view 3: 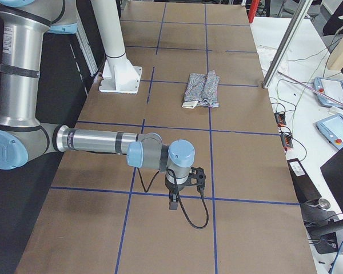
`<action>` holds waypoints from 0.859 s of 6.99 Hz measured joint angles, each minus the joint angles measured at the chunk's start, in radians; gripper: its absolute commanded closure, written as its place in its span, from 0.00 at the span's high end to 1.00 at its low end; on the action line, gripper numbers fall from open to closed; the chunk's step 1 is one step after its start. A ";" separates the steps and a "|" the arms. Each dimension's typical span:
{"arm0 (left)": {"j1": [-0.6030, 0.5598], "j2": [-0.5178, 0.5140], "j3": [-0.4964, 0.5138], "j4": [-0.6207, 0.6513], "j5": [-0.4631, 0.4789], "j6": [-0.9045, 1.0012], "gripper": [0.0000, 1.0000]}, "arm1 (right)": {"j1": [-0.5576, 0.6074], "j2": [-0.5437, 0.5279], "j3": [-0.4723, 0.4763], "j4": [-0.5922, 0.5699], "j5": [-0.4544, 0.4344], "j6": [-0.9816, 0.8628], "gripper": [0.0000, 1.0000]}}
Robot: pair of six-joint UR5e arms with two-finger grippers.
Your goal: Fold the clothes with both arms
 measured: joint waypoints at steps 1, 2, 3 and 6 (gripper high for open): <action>0.001 0.000 0.001 -0.009 0.000 0.003 1.00 | 0.000 0.002 0.000 0.000 0.000 0.000 1.00; 0.002 0.001 0.005 -0.029 0.001 0.003 1.00 | 0.000 0.004 0.000 0.000 0.000 -0.001 1.00; 0.003 0.002 0.014 -0.056 0.004 0.000 1.00 | 0.000 0.004 0.000 0.000 0.000 -0.002 1.00; 0.005 0.005 0.020 -0.081 0.006 -0.004 1.00 | 0.000 0.002 -0.003 0.027 -0.002 -0.008 1.00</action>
